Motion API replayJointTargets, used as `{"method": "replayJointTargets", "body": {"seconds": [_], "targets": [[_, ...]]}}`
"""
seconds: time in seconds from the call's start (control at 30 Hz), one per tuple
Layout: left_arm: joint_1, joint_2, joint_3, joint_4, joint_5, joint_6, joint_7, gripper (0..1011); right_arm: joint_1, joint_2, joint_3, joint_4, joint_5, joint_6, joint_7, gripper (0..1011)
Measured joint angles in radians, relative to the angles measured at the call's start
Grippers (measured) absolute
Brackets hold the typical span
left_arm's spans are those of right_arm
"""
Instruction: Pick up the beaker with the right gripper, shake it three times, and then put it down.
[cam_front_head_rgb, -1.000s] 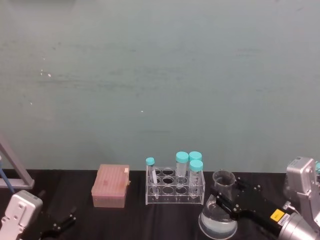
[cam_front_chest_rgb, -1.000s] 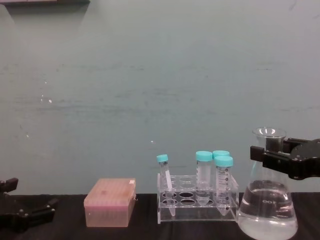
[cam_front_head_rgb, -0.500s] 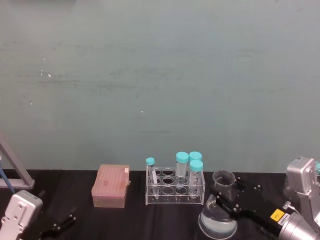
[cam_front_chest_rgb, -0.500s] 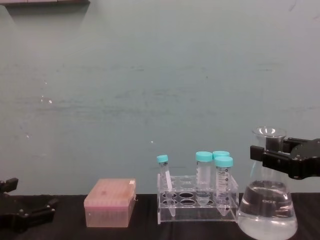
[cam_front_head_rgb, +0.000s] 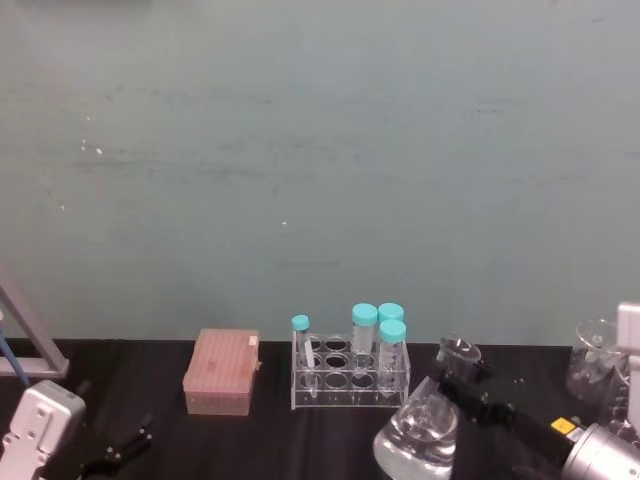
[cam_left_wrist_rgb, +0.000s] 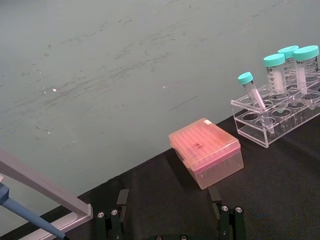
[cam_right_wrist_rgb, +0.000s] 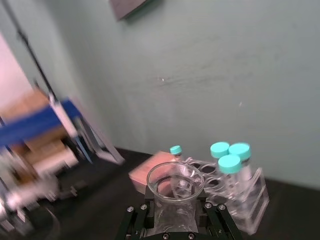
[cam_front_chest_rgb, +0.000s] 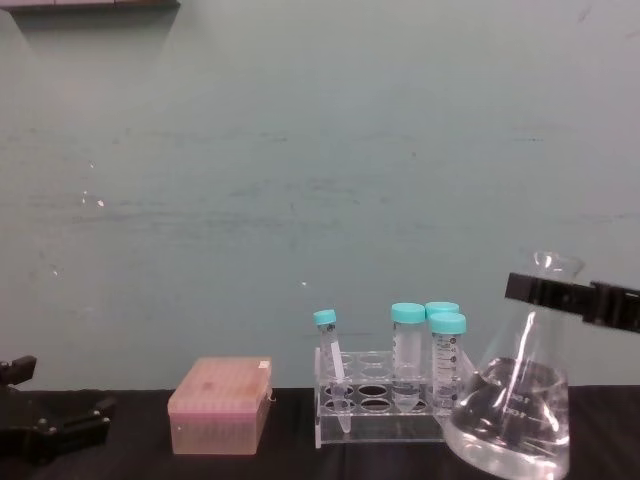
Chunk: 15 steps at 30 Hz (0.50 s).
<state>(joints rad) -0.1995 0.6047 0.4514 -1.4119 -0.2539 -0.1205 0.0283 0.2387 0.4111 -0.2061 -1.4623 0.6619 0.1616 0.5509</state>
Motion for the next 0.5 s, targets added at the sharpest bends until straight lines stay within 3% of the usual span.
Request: {"method": "replayJointTargets", "body": {"seconds": [0.03,0.07,0.1,0.13,0.17,0.2,0.27,0.3,0.4,0.5], "targets": [[0.000,0.000,0.000,0.000,0.000,0.000,0.000,1000,-0.003,-0.009,0.012,-0.002,0.031,0.026,-0.002,452],[0.000,0.000,0.000,0.000,0.000,0.000,0.000,1000,-0.009,-0.030,0.037,-0.003,0.100,0.084,-0.012,452],[0.000,0.000,0.000,0.000,0.000,0.000,0.000,1000,-0.009,-0.030,0.037,-0.003,0.100,0.084,-0.012,452],[0.000,0.000,0.000,0.000,0.000,0.000,0.000,1000,-0.015,-0.050,0.061,-0.003,0.160,0.130,-0.025,453],[0.000,0.000,0.000,0.000,0.000,0.000,0.000,1000,-0.016,-0.058,0.070,-0.003,0.185,0.148,-0.030,453],[0.000,0.000,0.000,0.000,0.000,0.000,0.000,1000,-0.020,-0.077,0.091,-0.002,0.238,0.186,-0.043,452],[0.000,0.000,0.000,0.000,0.000,0.000,0.000,1000,-0.024,-0.097,0.111,0.000,0.285,0.215,-0.056,452],[0.000,0.000,0.000,0.000,0.000,0.000,0.000,1000,-0.029,-0.114,0.128,0.001,0.331,0.242,-0.071,452],[0.000,0.000,0.000,0.000,0.000,0.000,0.000,1000,-0.035,-0.138,0.151,0.004,0.393,0.277,-0.094,453],[0.000,0.000,0.000,0.000,0.000,0.000,0.000,1000,-0.037,-0.146,0.156,0.005,0.422,0.291,-0.110,452]]}}
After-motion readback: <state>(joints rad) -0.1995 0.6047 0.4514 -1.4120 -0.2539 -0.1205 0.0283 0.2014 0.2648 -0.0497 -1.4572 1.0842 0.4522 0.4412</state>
